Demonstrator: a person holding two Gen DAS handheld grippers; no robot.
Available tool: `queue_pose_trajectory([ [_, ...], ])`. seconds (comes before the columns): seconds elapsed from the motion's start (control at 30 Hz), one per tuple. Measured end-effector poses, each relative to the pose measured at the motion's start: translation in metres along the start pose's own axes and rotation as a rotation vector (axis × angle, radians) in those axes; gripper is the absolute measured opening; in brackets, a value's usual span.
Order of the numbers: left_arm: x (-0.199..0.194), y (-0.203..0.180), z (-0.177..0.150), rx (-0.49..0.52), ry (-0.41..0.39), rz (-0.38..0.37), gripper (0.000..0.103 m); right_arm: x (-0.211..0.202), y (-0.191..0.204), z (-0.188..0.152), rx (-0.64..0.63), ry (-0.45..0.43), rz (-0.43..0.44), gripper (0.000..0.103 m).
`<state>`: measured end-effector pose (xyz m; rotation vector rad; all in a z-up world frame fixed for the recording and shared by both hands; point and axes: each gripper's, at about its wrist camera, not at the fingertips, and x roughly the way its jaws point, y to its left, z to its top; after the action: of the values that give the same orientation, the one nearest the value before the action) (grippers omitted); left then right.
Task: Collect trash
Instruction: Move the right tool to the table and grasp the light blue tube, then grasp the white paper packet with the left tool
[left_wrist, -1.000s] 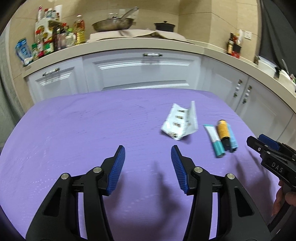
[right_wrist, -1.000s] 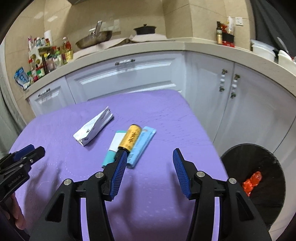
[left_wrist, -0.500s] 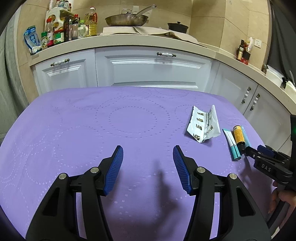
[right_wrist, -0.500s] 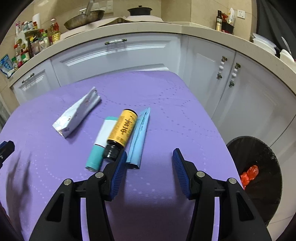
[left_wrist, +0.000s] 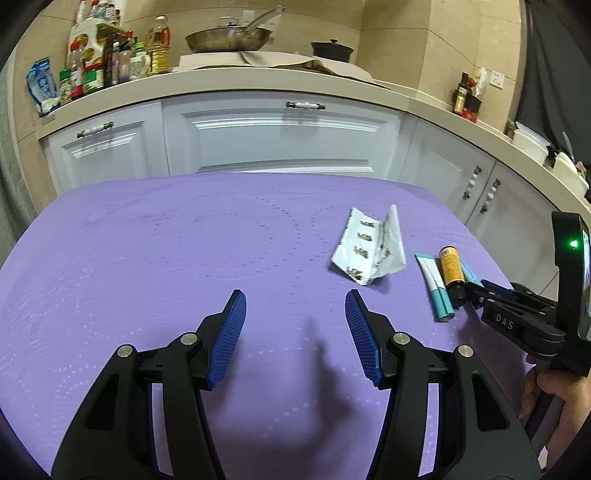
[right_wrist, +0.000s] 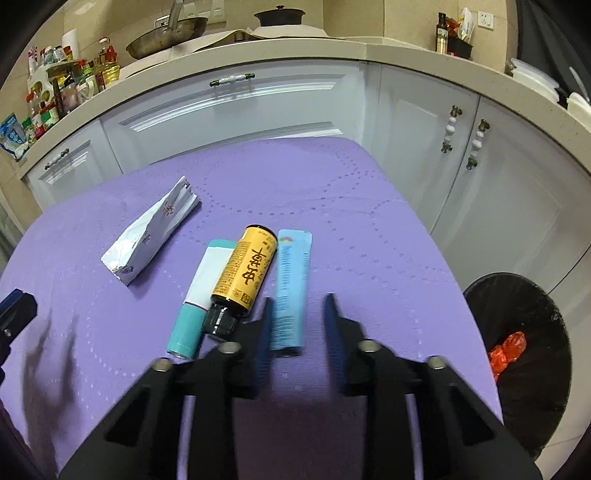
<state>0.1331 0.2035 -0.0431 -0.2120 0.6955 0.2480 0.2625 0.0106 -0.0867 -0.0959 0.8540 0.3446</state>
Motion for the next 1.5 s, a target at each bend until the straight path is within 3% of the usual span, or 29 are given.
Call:
queue_pose_trajectory([
  [0.53, 0.026, -0.055, 0.012, 0.111, 0.026, -0.063, 0.054, -0.013, -0.028, 0.0, 0.039, -0.039, 0.008, 0.015],
  [0.77, 0.052, -0.074, 0.023, 0.155, 0.051, -0.055, 0.054, -0.013, -0.034, 0.002, 0.05, -0.046, 0.033, 0.015],
  [0.87, 0.062, -0.078, 0.027, 0.162, 0.061, -0.044, 0.047, -0.011, -0.037, 0.002, 0.053, -0.044, 0.044, 0.015],
  [0.97, 0.069, -0.08, 0.027, 0.177, 0.075, -0.038, 0.031, -0.011, -0.039, 0.002, 0.056, -0.045, 0.05, 0.015],
  [1.03, 0.073, -0.081, 0.026, 0.181, 0.089, -0.042, 0.013, -0.011, -0.04, 0.002, 0.057, -0.046, 0.054, 0.015],
  [1.5, 0.048, -0.071, 0.019, 0.153, 0.04, -0.028, 0.003, -0.03, -0.039, -0.004, 0.046, -0.097, 0.07, 0.015],
])
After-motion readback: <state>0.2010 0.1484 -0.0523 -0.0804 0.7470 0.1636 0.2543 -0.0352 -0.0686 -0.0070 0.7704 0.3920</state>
